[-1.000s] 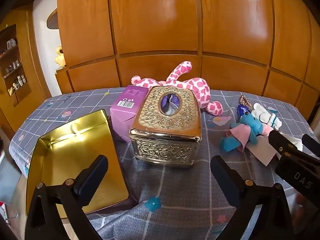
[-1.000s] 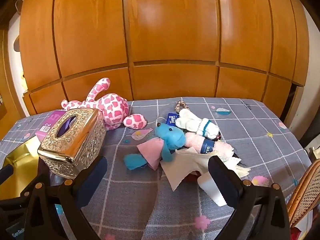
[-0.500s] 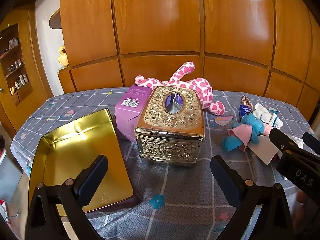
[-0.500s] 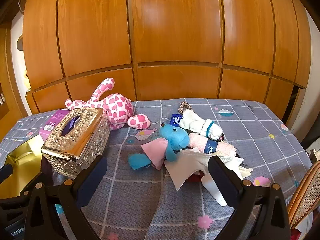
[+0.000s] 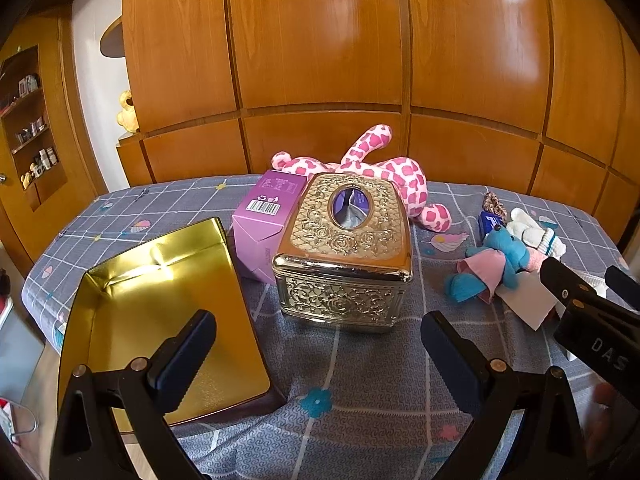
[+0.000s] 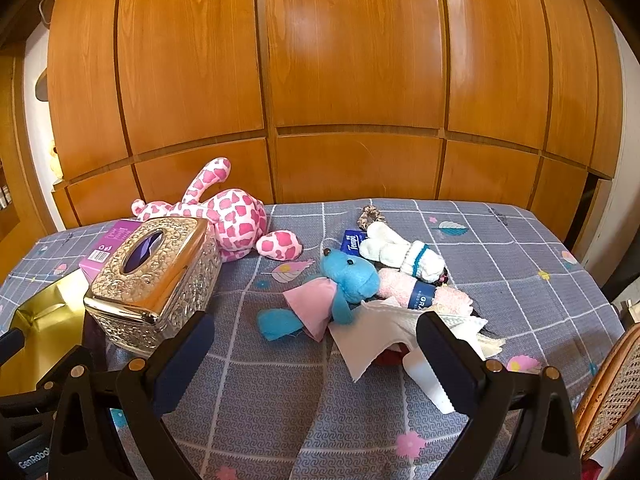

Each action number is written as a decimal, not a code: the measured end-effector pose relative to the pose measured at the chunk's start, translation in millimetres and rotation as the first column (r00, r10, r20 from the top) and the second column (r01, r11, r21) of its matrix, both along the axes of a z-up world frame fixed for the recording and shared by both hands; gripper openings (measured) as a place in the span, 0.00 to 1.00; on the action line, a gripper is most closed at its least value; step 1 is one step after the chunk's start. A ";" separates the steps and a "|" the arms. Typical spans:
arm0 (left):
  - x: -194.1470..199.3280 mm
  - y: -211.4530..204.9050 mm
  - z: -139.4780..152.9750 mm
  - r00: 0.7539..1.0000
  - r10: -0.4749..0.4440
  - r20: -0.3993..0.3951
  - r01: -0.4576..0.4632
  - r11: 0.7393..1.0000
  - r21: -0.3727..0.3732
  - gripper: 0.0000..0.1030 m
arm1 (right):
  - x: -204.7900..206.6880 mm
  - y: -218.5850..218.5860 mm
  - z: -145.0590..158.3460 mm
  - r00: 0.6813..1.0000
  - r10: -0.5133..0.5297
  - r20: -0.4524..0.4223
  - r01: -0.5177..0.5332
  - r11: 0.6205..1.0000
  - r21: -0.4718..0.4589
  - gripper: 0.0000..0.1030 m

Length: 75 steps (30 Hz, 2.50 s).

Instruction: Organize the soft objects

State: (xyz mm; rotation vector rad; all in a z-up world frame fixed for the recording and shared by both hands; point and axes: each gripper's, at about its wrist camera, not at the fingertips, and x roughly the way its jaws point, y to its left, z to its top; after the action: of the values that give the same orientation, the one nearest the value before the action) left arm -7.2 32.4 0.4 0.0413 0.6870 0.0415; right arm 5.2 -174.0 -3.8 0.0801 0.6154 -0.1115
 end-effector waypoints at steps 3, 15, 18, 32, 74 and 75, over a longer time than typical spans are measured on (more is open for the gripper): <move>0.1 -1.3 0.0 1.000 -0.003 -0.002 0.003 1.000 0.001 0.99 | 0.3 0.3 -0.3 1.000 -0.002 -0.004 0.002 1.000 0.001 1.00; -1.9 -7.8 0.2 1.000 -0.024 0.001 0.024 1.000 0.012 0.99 | 2.2 -3.3 -1.8 1.000 -0.013 -0.009 0.013 1.000 0.008 1.00; -1.8 -9.6 0.0 1.000 -0.031 -0.001 0.031 0.999 0.013 0.99 | 2.2 -4.8 -1.1 1.000 -0.020 -0.004 0.020 1.000 0.009 1.00; 2.1 -24.5 -1.3 0.964 -0.266 -0.030 0.261 0.959 -0.113 1.00 | 5.7 -47.7 3.6 0.993 -0.118 -0.012 0.118 0.991 0.068 1.00; 63.4 -240.2 -55.6 0.524 -0.841 -0.130 0.809 0.540 -0.232 0.37 | -20.3 -209.0 -8.4 0.929 -0.352 -0.117 0.369 0.907 0.202 1.00; 63.0 -240.5 -56.8 0.515 -0.845 -0.140 0.810 0.534 -0.241 0.37 | -20.4 -209.3 -9.1 0.930 -0.348 -0.119 0.366 0.908 0.205 1.00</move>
State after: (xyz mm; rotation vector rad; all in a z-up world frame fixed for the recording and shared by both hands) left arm 55.8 -208.1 -56.4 0.2424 0.8568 -0.9879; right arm -15.2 -383.3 -12.9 0.4108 0.6870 -0.4028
